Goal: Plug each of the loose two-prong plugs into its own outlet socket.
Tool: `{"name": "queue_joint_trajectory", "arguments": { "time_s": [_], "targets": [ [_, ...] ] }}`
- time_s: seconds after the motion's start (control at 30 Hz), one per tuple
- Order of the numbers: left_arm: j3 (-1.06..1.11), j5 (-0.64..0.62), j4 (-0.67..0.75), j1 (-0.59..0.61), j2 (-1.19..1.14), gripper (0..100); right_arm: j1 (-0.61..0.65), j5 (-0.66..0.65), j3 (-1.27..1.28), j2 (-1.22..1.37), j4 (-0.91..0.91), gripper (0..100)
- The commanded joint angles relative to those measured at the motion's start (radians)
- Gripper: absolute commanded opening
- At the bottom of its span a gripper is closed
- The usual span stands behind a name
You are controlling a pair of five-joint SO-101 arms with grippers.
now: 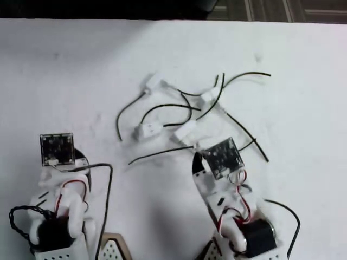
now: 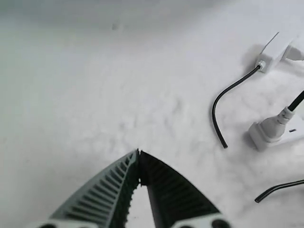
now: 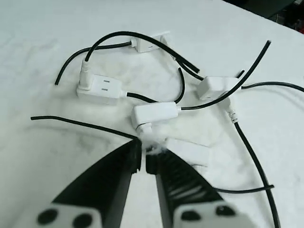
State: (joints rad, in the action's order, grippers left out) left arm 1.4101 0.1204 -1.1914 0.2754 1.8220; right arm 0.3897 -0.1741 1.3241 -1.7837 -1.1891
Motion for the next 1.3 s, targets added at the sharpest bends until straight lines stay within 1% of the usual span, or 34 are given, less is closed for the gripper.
{"name": "queue_joint_trajectory", "arguments": {
  "time_s": [0.0, 0.2, 0.33, 0.43, 0.53, 0.6, 0.7, 0.77, 1.03, 1.27],
  "targets": [
    [-0.038, 0.054, -0.005, -0.001, 0.001, 2, -0.005, 0.021, 0.002, 0.005, -0.051, 1.7],
    [-0.034, 0.060, -0.008, -0.002, 0.001, 2, 0.001, 0.021, 0.107, -0.016, -0.058, 1.7],
    [-0.006, 0.066, -0.011, -0.056, 0.001, 2, 0.001, 0.023, 0.190, -0.019, -0.053, 1.7],
    [0.052, 0.137, 0.003, -0.127, -0.001, 2, 0.001, 0.023, 0.259, -0.019, -0.050, 1.7],
    [0.104, 0.180, 0.035, -0.160, -0.001, 2, 0.001, 0.023, 0.302, -0.019, -0.050, 1.7],
    [0.144, 0.204, 0.055, -0.163, -0.001, 2, -0.002, 0.023, 0.322, -0.019, -0.050, 1.7],
    [0.215, 0.276, 0.104, -0.165, -0.001, 2, 0.001, 0.023, 0.341, -0.019, -0.050, 1.7],
    [0.229, 0.319, 0.107, -0.165, -0.001, 2, 0.001, 0.023, 0.361, -0.019, -0.050, 1.7],
    [0.279, 0.328, 0.109, -0.165, -0.001, 2, -0.007, 0.021, 0.367, -0.019, -0.058, 1.7],
    [0.282, 0.327, -0.041, -0.159, -0.001, 2, -0.007, 0.020, 0.367, -0.019, -0.084, 1.7]
  ]
}}
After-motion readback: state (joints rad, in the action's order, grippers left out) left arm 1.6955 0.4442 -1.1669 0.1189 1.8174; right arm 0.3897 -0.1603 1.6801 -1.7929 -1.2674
